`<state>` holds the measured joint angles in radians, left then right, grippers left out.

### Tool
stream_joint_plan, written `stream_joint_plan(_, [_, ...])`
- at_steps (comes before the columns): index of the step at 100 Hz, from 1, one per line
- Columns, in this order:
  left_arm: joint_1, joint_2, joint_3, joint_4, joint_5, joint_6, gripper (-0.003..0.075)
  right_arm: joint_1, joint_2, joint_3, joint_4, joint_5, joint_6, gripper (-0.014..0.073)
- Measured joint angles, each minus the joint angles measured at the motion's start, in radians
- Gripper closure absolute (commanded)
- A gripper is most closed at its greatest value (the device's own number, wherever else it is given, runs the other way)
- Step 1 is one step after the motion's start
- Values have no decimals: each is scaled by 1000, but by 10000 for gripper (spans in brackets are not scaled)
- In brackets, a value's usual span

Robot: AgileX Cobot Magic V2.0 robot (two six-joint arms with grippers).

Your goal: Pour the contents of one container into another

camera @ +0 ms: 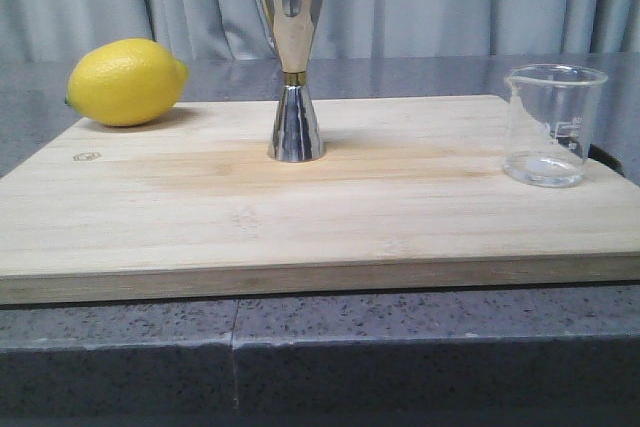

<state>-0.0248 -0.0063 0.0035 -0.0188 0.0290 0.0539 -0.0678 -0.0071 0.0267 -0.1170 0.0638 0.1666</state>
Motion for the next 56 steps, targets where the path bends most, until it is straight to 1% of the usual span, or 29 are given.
stream_joint_plan(17, [0, 0, 0, 0, 0, 0, 739, 0, 0, 0, 15, 0, -32, 665])
stream_joint_plan(56, [0, 0, 0, 0, 0, 0, 739, 0, 0, 0, 17, 0, -35, 665])
